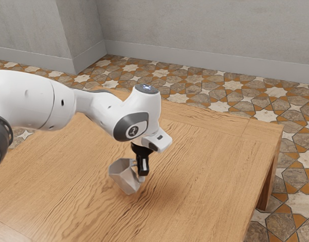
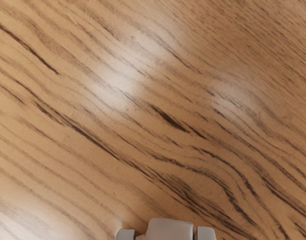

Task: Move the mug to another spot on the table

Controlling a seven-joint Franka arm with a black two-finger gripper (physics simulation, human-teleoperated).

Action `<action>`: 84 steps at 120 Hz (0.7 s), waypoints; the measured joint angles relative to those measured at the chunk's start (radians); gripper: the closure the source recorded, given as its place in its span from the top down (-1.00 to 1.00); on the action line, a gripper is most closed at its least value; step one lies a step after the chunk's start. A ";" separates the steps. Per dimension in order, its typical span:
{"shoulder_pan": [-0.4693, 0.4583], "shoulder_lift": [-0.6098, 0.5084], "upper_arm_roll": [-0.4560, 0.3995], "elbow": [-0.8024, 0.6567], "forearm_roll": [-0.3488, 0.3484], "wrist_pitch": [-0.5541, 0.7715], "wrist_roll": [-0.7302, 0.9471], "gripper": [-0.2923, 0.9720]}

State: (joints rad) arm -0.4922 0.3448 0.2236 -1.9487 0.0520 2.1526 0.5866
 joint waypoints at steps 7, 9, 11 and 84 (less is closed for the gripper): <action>-0.001 -0.001 -0.002 0.012 0.011 -0.001 -0.003 -0.55; -0.001 -0.001 -0.002 0.013 0.014 -0.002 -0.004 -0.55; -0.001 -0.002 -0.002 0.016 0.017 -0.002 -0.005 -0.56; 0.013 0.034 0.089 0.108 0.147 -0.018 -0.047 -0.70</action>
State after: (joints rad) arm -0.4790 0.3786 0.3130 -1.8409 0.1992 2.1343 0.5393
